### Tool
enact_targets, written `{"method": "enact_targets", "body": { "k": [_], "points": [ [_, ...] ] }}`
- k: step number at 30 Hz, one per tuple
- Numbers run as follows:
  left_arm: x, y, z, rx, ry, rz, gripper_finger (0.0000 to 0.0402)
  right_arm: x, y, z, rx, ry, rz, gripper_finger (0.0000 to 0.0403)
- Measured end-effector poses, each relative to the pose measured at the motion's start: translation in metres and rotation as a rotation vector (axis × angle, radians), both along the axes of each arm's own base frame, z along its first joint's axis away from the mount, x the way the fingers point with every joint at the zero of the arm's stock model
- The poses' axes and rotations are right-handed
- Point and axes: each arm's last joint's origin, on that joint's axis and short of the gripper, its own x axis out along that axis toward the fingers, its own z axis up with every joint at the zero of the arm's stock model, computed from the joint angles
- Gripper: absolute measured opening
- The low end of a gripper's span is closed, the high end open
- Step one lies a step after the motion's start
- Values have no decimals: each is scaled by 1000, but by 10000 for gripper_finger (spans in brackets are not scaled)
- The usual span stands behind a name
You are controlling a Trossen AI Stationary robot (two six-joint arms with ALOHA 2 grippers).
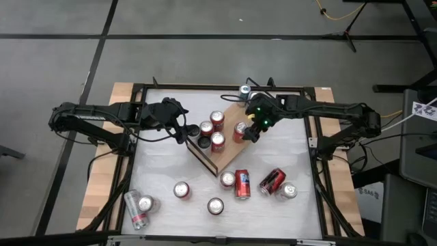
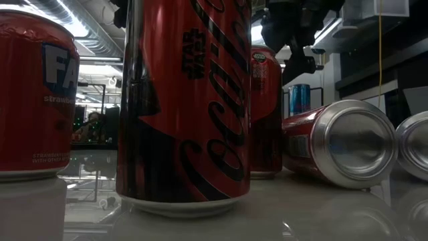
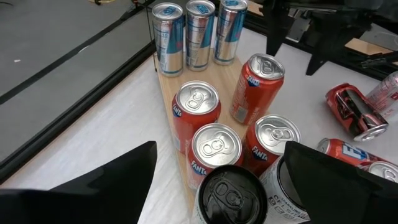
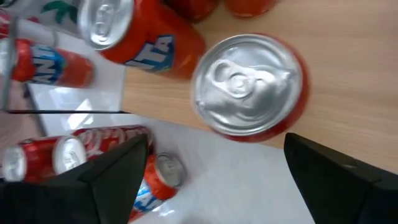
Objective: Place canned beverage on shelf
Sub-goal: Put the orange soda can on the shelf aligned with the other orange soda can
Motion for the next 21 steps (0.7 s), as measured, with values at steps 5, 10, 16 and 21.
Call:
{"method": "enact_targets", "body": {
  "k": [5,10,16,21],
  "points": [
    [0,0,0,0,0,0,346,-4,-1,-3,-53,62,-38,363],
    [0,0,0,0,0,1,346,-2,-3,-3,-94,47,-34,363],
    [0,0,0,0,0,0,346,2,-2,-1,-79,-6,-15,363],
    [0,0,0,0,0,0,346,5,-3,-2,-79,-19,-14,363]
  ]
}}
